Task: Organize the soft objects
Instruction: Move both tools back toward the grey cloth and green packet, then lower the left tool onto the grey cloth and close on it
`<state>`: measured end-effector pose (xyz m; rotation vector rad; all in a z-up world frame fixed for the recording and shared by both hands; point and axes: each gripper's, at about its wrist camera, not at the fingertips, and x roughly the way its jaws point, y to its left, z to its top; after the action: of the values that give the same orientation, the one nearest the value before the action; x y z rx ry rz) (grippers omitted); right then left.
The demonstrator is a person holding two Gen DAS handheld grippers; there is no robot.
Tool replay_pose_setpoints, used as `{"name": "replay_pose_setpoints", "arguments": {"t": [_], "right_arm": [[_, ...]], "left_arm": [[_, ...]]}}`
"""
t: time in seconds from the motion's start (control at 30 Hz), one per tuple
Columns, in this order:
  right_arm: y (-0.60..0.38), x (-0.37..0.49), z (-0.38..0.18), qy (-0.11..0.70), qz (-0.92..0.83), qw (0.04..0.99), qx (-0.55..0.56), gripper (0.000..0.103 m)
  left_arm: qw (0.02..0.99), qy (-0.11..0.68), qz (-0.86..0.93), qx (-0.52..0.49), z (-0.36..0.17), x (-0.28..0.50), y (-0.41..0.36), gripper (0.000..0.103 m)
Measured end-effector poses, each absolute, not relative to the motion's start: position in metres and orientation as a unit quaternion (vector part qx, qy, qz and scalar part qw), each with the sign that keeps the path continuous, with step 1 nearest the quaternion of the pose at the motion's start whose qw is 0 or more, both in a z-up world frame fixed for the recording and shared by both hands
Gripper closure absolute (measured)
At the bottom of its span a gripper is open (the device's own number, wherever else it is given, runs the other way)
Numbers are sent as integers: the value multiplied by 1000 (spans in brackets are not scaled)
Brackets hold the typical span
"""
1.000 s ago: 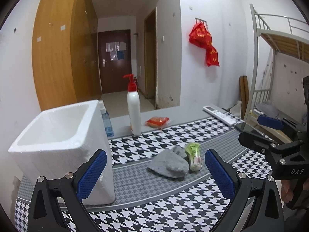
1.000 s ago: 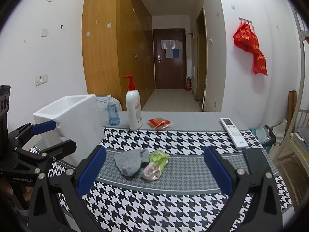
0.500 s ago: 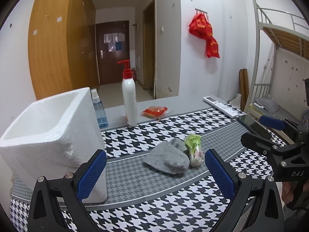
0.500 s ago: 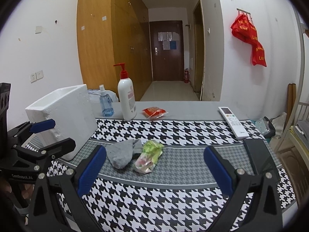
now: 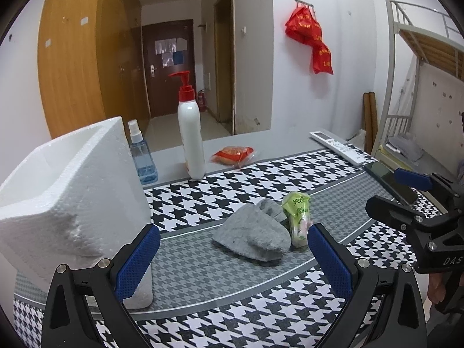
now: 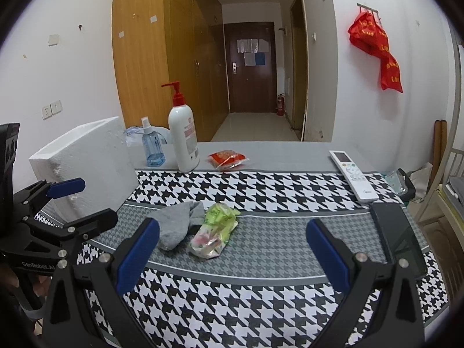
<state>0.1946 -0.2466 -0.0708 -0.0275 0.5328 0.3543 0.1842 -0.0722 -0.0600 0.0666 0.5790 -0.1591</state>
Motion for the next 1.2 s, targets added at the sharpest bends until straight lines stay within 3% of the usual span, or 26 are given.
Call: {"name": "replay_pose_setpoints", "arguments": {"t": [1.2], "right_arm": [[-240, 251, -100, 334, 194, 922, -19, 4]], "left_arm": [[922, 377, -83, 28, -110, 258, -87, 1]]}}
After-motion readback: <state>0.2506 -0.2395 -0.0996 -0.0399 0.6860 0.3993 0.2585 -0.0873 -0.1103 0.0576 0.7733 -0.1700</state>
